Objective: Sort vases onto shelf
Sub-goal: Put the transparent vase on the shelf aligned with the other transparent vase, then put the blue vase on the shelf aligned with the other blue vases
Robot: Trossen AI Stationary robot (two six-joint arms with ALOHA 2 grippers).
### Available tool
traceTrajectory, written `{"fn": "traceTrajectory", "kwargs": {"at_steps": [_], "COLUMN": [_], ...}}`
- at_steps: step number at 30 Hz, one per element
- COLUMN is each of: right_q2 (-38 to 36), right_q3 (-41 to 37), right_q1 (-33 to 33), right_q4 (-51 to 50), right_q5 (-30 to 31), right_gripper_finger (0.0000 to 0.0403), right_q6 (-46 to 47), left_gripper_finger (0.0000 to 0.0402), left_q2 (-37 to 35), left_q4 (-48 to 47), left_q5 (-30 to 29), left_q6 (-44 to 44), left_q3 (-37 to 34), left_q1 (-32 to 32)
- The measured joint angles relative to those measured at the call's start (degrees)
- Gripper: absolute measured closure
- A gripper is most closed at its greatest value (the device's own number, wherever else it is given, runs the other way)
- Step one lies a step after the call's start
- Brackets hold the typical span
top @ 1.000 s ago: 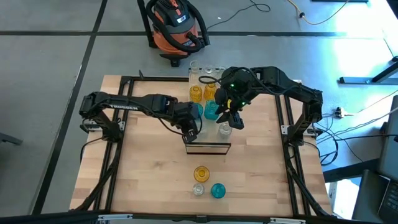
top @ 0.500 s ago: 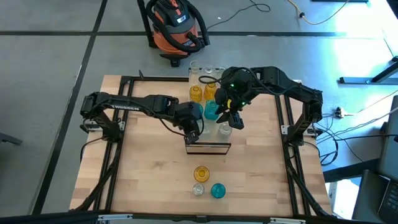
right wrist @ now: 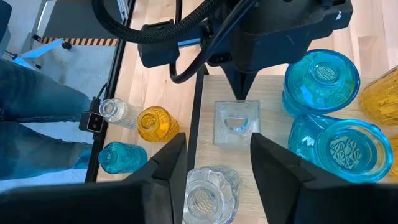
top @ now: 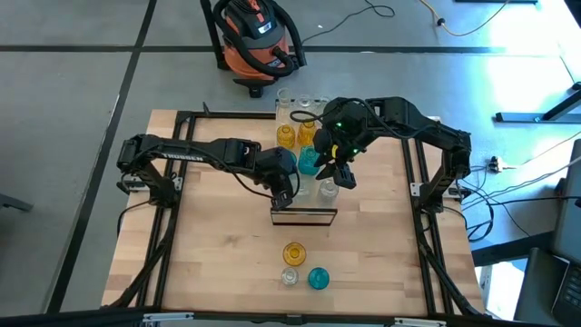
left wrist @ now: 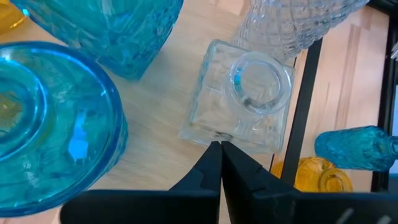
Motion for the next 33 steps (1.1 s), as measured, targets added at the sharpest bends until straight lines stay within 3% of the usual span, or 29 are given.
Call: {"fn": "traceTrajectory", "kwargs": {"at_steps": [10,15,19,22,28,33], "right_q2": [0.0,-0.3,-1.4,-2.5,-5.7,-7.5], "right_q3": [0.0,0.0,0.0,0.0,0.0,-1.5], "right_q1": [0.0,0.0,1.2,3.7,12.0,21.7], "right_q4": [0.0,-1.2,-4.5,-8.6,-11.6,-11.6], "right_q5": [0.0,-0.1,0.8,4.4,17.6,29.2], "right_gripper_finger": [0.0260,0.0260,0.0260,0.0260,0.0260,0.0260], "right_q6": [0.8,2.2,3.8,5.0,13.7,27.2], "left_gripper_finger": [0.0401,0.0401,0.0401,0.0401,0.0401,0.0401], "left_q2": [0.0,-0.7,-4.1,-6.8,-11.3,-15.5], "left_q4": [0.9,-5.4,-10.5,-16.1,-28.6,-29.0], "left_q5": [-0.5,-1.1,-2.8,-8.0,-16.2,-17.1], "left_q6": [0.3,-2.8,-5.4,-8.4,-10.3,-11.1], "left_q3": [0.0,0.0,0.0,0.1,0.0,-4.3], "left_q1": [0.0,-0.7,-4.6,-8.6,-13.3,-14.6]}}
